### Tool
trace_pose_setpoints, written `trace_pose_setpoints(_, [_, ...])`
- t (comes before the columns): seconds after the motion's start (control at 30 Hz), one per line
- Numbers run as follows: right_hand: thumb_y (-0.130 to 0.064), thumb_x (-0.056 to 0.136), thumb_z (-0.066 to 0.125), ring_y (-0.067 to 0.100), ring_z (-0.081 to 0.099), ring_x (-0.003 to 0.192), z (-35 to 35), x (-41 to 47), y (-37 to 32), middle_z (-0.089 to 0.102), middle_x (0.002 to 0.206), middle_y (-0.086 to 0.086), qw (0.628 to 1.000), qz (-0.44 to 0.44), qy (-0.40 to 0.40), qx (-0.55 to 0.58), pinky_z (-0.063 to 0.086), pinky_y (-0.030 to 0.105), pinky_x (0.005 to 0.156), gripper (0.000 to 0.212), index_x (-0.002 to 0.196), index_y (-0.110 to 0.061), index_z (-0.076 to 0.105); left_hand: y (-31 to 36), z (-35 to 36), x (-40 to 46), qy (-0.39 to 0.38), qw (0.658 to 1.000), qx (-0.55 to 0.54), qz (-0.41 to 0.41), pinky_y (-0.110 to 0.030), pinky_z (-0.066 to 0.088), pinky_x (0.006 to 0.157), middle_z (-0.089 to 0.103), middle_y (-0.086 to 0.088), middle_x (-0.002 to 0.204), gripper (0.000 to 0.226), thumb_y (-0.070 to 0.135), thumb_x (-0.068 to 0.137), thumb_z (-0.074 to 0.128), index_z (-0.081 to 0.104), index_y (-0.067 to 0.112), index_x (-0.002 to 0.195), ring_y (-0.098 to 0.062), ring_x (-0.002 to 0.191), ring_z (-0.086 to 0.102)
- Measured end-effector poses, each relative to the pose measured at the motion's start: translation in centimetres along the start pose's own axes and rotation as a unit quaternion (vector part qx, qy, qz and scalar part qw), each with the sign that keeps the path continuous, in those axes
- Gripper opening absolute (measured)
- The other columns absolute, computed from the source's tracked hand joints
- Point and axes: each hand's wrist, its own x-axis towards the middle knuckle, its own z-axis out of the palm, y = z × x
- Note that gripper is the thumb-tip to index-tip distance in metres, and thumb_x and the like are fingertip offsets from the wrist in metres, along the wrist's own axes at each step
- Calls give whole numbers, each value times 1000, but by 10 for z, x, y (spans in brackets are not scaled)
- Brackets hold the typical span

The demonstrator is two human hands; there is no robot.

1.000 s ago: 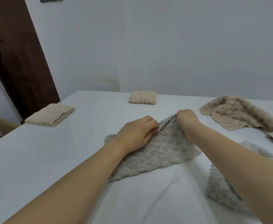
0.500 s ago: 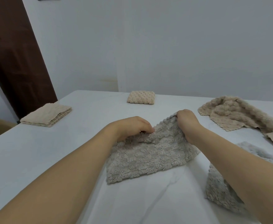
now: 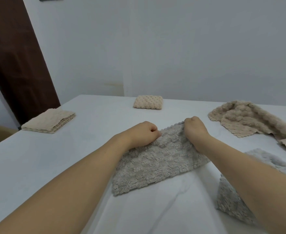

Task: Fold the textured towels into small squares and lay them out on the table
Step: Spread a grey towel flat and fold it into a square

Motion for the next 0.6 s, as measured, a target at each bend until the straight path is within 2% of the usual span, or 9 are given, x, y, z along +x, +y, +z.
trace_pose_setpoints(0.03, [-14,97,28,23,43,74,1,-1,2,40,79,5,999,-12,-2,-47,41,40,79,27,71,-18,35,-2,2,-1,19,999,29,7,-29,31,54,42,2,60,43,42,99,50,42,16,67,-16,54,36])
trace_pose_setpoints(0.07, [-15,98,28,24,44,78,4,0,5,42,82,7,996,-32,-2,-88,42,37,76,25,75,-15,38,-5,4,-3,40,997,67,12,-29,30,53,42,1,59,46,44,99,50,40,15,64,-17,53,36])
trace_pose_setpoints(0.13, [-10,99,29,23,43,69,9,-2,10,40,80,6,980,-77,10,-183,34,30,59,23,78,-10,38,-11,10,-7,91,986,139,5,-29,29,51,41,0,54,53,49,98,49,37,14,60,-18,50,37])
trace_pose_setpoints(0.2, [-11,101,30,24,46,67,15,-5,16,39,81,5,952,-144,47,-266,29,29,54,25,77,-9,38,-19,17,-11,135,973,188,-21,-28,28,49,42,1,54,59,55,98,45,37,14,57,-17,49,39])
trace_pose_setpoints(0.3, [-23,104,29,32,58,79,24,-3,35,51,94,10,924,-179,85,-328,30,32,58,26,107,-1,43,-27,27,-16,170,959,218,-67,-29,29,50,45,1,59,61,63,96,38,38,16,58,-18,54,43])
trace_pose_setpoints(0.47, [-22,105,26,32,60,91,30,2,40,54,109,14,903,-163,73,-391,39,34,63,31,116,2,42,-31,32,-21,179,947,251,-89,-31,34,57,49,2,70,51,58,100,31,47,16,75,-23,69,51])
trace_pose_setpoints(0.53, [-23,104,27,32,60,90,30,6,43,56,107,13,904,-164,67,-390,38,34,63,31,115,1,42,-35,28,-25,184,939,273,-100,-31,33,58,53,-1,77,45,53,102,31,49,14,86,-23,70,50])
trace_pose_setpoints(0.6, [-24,104,28,31,61,87,30,6,46,58,102,12,901,-181,75,-388,36,33,61,30,110,-1,45,-34,26,-29,211,917,323,-97,-32,30,58,58,-3,85,32,38,103,32,50,12,99,-22,70,45])
